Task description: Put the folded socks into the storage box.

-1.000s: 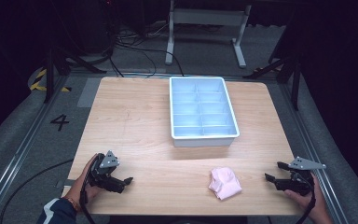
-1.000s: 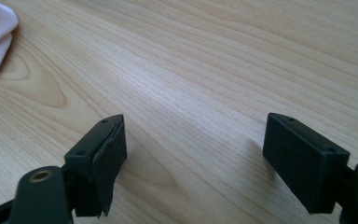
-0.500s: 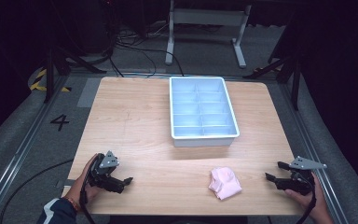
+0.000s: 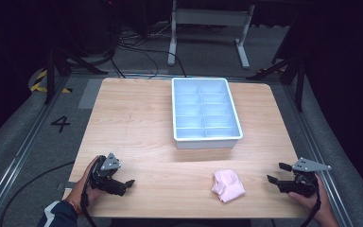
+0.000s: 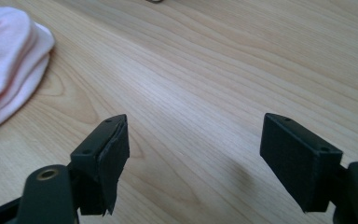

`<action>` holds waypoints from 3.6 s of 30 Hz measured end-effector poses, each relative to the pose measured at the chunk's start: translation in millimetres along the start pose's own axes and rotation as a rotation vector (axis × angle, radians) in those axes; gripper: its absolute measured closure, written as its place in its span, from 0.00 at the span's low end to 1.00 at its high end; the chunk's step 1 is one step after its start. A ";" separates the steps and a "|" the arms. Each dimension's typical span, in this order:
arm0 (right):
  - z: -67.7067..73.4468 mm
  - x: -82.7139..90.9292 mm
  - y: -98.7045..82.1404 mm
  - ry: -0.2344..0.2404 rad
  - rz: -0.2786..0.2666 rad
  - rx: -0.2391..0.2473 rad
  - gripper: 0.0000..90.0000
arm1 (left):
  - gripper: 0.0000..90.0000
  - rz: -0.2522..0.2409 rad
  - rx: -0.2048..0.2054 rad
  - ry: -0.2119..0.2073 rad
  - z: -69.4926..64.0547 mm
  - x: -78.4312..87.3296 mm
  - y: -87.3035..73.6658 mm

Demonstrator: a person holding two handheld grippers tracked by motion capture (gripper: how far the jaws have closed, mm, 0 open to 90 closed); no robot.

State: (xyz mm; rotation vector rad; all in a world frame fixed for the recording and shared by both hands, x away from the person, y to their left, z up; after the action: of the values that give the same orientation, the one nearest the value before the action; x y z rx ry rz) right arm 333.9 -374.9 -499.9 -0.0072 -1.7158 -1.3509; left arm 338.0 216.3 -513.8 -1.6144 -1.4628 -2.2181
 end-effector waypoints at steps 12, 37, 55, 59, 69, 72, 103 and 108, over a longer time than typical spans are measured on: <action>18.4 -1.7 21.8 0.055 0.008 0.082 0.27 | 0.01 -0.001 0.003 -0.002 -0.3 -0.1 0.0; 80.1 -27.3 64.0 0.218 0.045 0.227 0.26 | 0.01 0.000 0.003 -0.004 -0.4 0.0 -0.1; 106.8 -60.0 72.8 0.305 0.122 0.264 0.23 | 0.01 0.000 -0.005 -0.002 0.2 0.3 -0.2; 110.3 -69.7 71.1 0.319 0.142 0.264 0.20 | 0.01 0.001 -0.005 -0.003 0.1 0.3 -0.2; 113.5 -84.2 66.0 0.313 0.187 0.250 0.17 | 0.01 0.000 -0.005 -0.002 0.2 0.3 -0.2; 113.3 -86.2 65.0 0.307 0.199 0.247 0.14 | 0.01 0.004 -0.006 -0.002 0.2 0.5 -0.3; 130.6 -75.7 61.6 0.423 0.135 0.341 0.78 | 0.01 0.004 -0.006 -0.001 0.1 0.7 -0.4; 130.1 -71.0 62.7 0.411 0.122 0.351 0.82 | 0.01 0.005 -0.006 -0.001 0.2 0.9 -0.6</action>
State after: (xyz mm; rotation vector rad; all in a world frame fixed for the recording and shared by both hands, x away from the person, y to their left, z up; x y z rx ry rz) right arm 323.5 -214.4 -494.4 0.3363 -1.5465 -0.8749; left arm 337.4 217.3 -513.5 -1.6188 -1.4522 -2.2221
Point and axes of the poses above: each handheld gripper's, and its own axes: x roughly backward along the jaws, y roughly out of its top, z roughly to its left, the point moved 4 cm from there along -x, roughly forward along the jaws, and after that the axes turned 2 degrees about y, right-handed, at the moved point
